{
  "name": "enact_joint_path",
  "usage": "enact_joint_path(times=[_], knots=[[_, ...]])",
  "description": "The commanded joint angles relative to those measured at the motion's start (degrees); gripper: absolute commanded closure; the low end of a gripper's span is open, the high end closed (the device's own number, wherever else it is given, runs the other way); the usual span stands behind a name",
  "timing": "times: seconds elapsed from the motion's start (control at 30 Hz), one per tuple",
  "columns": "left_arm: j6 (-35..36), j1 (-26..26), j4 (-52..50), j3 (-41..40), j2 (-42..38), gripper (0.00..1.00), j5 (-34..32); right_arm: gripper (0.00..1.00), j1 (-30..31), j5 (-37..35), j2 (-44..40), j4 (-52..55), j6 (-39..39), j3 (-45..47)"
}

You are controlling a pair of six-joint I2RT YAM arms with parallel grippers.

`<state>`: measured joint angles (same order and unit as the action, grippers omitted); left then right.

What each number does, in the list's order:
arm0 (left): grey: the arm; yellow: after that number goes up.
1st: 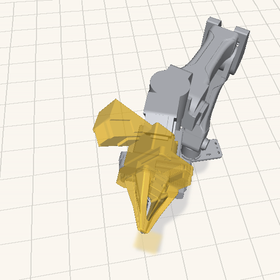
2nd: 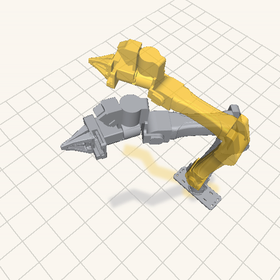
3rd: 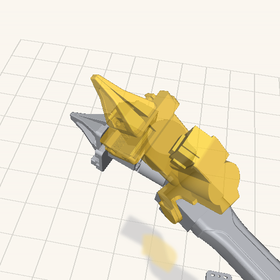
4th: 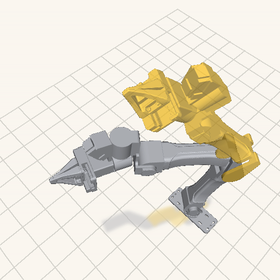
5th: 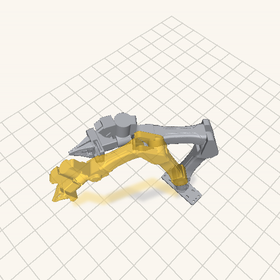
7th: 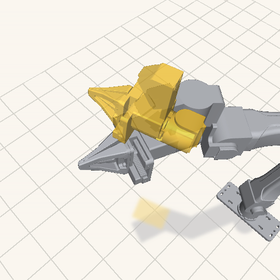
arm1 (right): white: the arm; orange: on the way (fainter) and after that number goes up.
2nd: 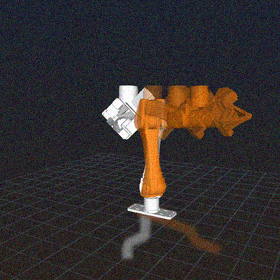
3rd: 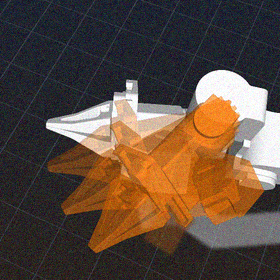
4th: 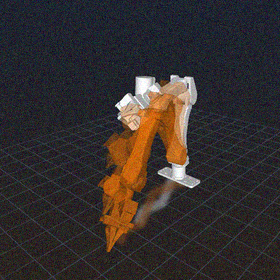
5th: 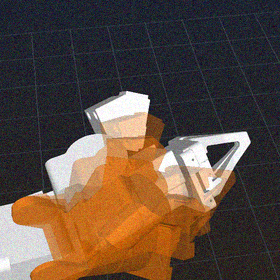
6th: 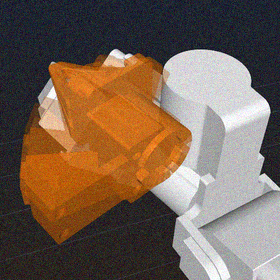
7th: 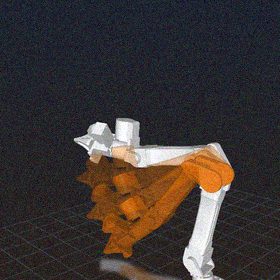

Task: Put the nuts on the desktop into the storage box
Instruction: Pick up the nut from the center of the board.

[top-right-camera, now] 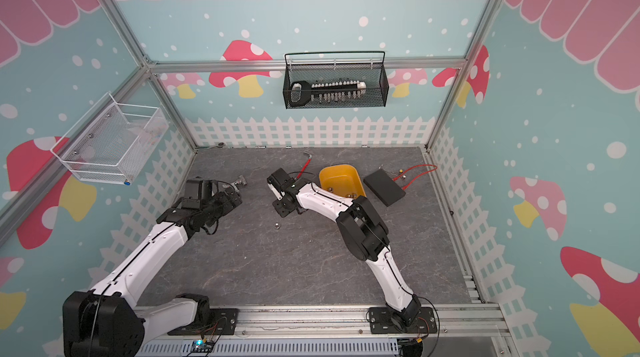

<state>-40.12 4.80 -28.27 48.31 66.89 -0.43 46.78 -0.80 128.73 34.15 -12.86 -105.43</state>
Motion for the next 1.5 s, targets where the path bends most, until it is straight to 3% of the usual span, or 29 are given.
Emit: enact_joint_path(times=[0.0,0.5,0.77,0.9,1.13,1.27,1.47], knots=[[-0.7,-0.9,0.9,-0.7,-1.4,0.01,0.2,0.52,0.0,0.8,2.0,1.6,0.5,-3.5],[0.1,-1.4,1.1,-1.0,-1.1,0.01,1.5,0.52,0.1,1.6,9.5,2.0,-0.1,-5.7],[0.5,-1.5,1.1,-1.0,-0.9,0.01,1.8,0.60,0.1,1.0,10.8,2.0,-0.5,-5.8],[0.6,-1.5,1.2,-1.1,-0.8,0.01,2.1,0.67,0.1,0.8,11.2,2.0,-0.5,-5.9],[1.2,-1.5,1.3,-1.2,-0.8,0.01,3.1,0.95,0.1,-0.1,10.4,2.0,-0.7,-5.3],[2.3,-1.5,1.5,-1.0,-1.0,0.01,4.8,1.00,0.1,-2.6,7.0,2.1,-0.8,-3.7],[4.6,-1.1,2.3,-1.0,-1.4,0.01,9.2,1.00,-0.7,-8.4,-1.5,2.7,-0.8,-0.1]])
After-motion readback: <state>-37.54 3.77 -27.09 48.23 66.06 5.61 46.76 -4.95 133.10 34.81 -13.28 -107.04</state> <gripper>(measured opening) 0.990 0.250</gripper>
